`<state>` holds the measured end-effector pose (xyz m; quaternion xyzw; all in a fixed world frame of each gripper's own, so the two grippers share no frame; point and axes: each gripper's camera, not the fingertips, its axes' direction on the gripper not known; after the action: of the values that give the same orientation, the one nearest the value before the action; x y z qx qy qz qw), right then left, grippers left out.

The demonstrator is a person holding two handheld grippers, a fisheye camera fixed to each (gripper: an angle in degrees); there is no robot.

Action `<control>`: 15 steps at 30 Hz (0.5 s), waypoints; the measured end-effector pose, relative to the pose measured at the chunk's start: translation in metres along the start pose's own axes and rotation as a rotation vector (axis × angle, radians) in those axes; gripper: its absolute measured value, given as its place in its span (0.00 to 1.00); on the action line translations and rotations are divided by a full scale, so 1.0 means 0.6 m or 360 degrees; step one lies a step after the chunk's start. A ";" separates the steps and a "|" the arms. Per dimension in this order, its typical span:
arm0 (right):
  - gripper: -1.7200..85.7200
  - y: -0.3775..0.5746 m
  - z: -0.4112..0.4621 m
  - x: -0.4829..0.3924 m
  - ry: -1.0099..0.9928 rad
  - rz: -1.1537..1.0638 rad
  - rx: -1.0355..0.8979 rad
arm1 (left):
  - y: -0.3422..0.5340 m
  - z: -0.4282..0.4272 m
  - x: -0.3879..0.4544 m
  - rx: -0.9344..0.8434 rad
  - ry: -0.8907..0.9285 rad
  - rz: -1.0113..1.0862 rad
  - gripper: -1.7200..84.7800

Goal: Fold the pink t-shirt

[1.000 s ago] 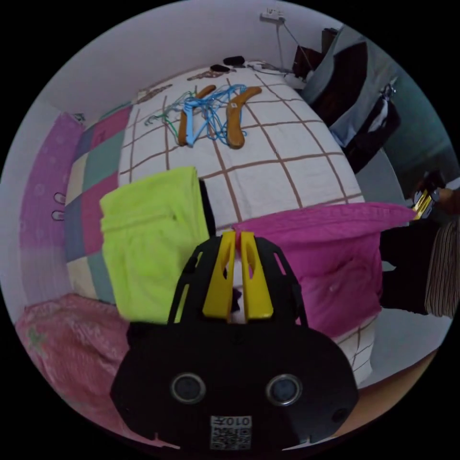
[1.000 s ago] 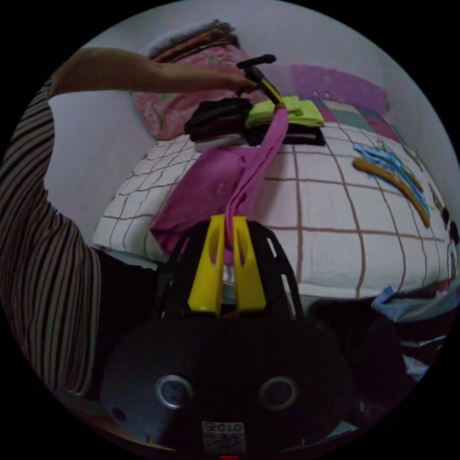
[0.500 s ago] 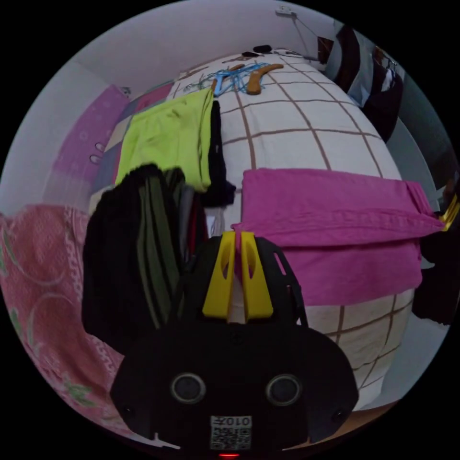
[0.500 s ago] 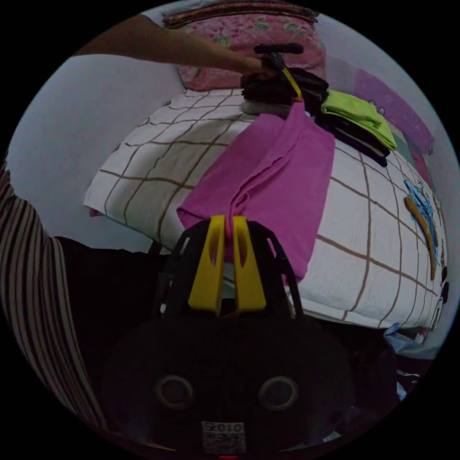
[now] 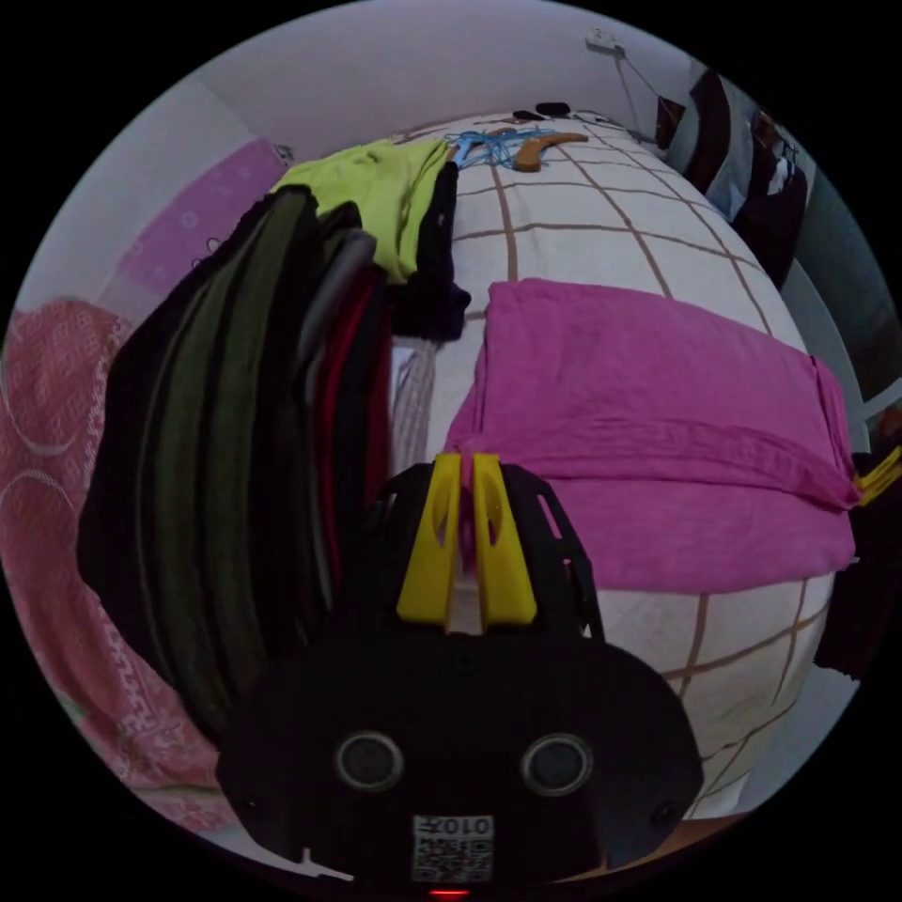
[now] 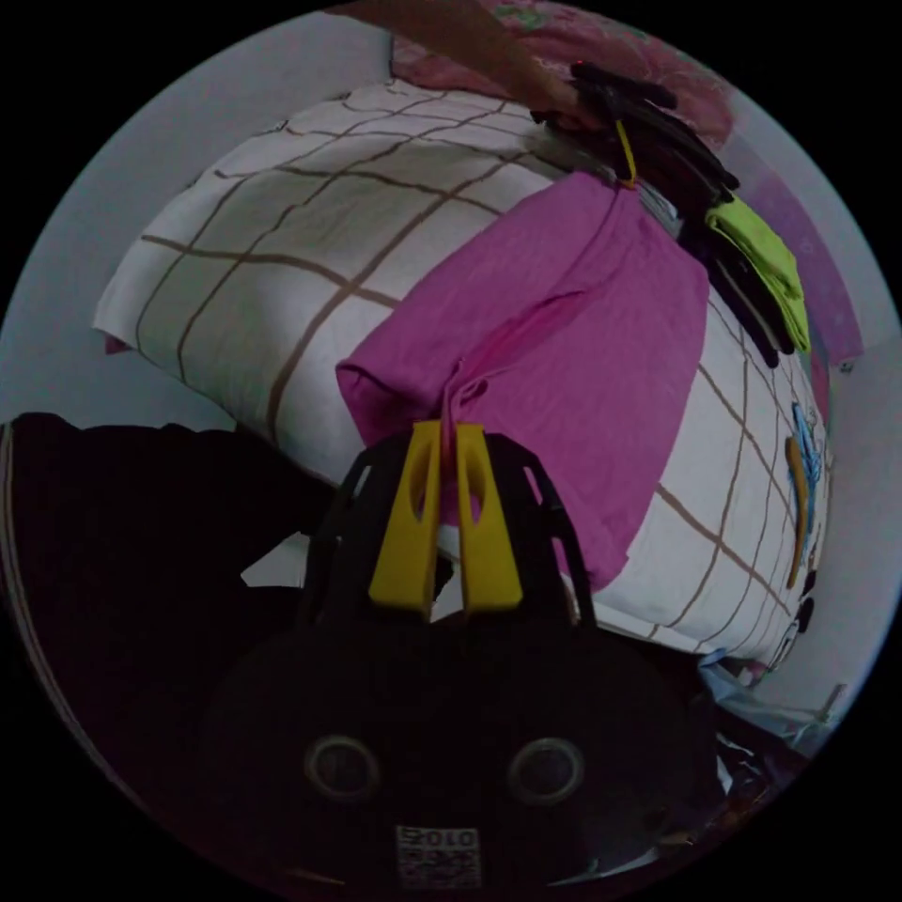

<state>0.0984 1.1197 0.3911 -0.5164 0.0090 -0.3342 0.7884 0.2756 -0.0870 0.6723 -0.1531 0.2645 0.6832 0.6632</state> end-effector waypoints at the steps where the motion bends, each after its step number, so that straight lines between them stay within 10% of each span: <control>1: 0.07 -0.019 -0.002 -0.021 0.0031 -0.0011 -0.0008 | 0.019 0.007 -0.004 0.0018 0.0015 -0.0011 0.02; 15: 0.08 -0.202 -0.045 -0.183 0.0142 -0.0059 -0.0006 | 0.205 0.091 -0.038 0.0133 0.0213 -0.0270 0.05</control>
<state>-0.0594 1.1270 0.4418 -0.5025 0.0352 -0.3714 0.7800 0.1635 -0.0727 0.7489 -0.1924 0.3224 0.6013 0.7053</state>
